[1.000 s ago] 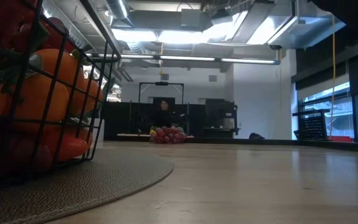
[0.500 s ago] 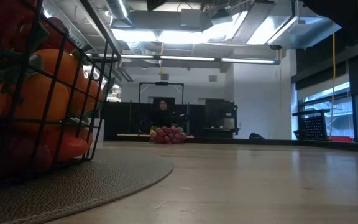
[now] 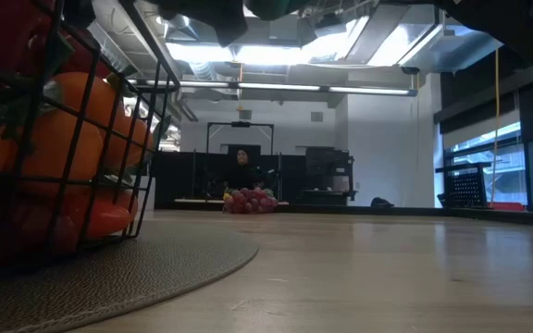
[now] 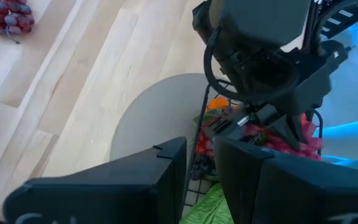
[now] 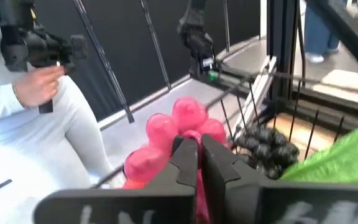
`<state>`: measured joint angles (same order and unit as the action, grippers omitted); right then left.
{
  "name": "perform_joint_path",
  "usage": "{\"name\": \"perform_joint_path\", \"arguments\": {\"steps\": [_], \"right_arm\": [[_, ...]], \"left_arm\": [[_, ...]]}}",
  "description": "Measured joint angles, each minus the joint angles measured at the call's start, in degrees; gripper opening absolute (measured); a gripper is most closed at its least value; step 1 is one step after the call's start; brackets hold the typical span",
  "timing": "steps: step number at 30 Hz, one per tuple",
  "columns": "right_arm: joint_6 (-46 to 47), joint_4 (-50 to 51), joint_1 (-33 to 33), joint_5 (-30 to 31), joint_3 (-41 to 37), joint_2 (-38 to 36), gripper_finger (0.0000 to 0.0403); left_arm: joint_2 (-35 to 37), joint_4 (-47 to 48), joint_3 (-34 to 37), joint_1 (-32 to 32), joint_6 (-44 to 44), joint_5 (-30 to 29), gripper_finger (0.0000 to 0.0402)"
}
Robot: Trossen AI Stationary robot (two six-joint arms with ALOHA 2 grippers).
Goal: Build produce basket
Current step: Put the right red grapes into the wire basket, then put the red grapes into the wire basket
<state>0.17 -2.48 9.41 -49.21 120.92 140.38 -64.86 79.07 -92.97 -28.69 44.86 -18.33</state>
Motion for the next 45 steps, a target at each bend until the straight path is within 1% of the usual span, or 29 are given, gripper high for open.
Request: {"name": "perform_joint_path", "arguments": {"steps": [2,11,13,17,19,21,23,26,30,34,36,40,42,45], "right_arm": [[-0.70,1.52,0.00,0.00,0.00,0.00,0.0000],[-0.39,2.22,-0.11,0.02,0.00,0.00,0.0006],[-0.35,2.31,-0.11,0.38,0.00,0.00,0.0020],[-0.55,2.69,-0.11,5.79,0.00,0.00,0.0064],[-0.68,2.34,-0.18,6.02,0.00,0.00,0.0084],[-0.68,1.87,-0.57,5.99,0.00,-0.04,0.0095],[-1.31,1.99,-1.05,4.63,0.00,-0.29,0.0098],[-2.77,2.43,-2.28,0.96,0.00,-1.15,0.0097],[-4.41,3.99,-4.38,-1.78,0.04,-3.51,0.0096],[-10.24,12.78,-6.60,-1.76,0.04,-7.71,0.0096],[-13.95,18.71,-7.50,-0.02,0.04,-10.08,0.0096],[-22.78,32.22,-8.82,9.13,0.04,-15.27,0.0096],[-26.14,38.29,-9.51,12.92,0.04,-17.77,0.0096],[-29.18,45.64,-10.83,17.28,0.04,-20.98,0.0096]], "left_arm": [[0.00,-0.01,0.00,0.00,0.00,0.00,0.0071],[0.00,0.00,0.00,0.00,-0.24,0.00,0.0071],[0.00,0.00,0.00,0.00,-0.26,-0.02,0.0071],[0.00,0.00,0.00,0.00,-0.37,-0.02,0.0071],[0.00,0.00,0.00,0.00,-0.39,-0.02,0.0071],[0.00,0.00,0.00,0.00,-0.42,-0.02,0.0071],[0.00,0.19,0.00,0.00,-0.42,-0.02,0.0071],[0.00,1.63,0.00,0.00,-0.37,-0.27,0.0071],[0.00,2.69,0.00,0.02,1.12,-2.10,0.0071],[0.00,2.82,0.00,0.31,4.08,-3.40,0.0071],[0.00,2.82,0.00,0.31,5.58,-6.74,0.0071],[-0.07,2.81,0.00,0.33,8.52,-14.64,0.0071],[-0.70,2.80,-0.11,0.33,8.45,-17.04,0.0071],[-1.30,2.76,-0.09,0.33,4.98,-18.90,0.0071]]}}
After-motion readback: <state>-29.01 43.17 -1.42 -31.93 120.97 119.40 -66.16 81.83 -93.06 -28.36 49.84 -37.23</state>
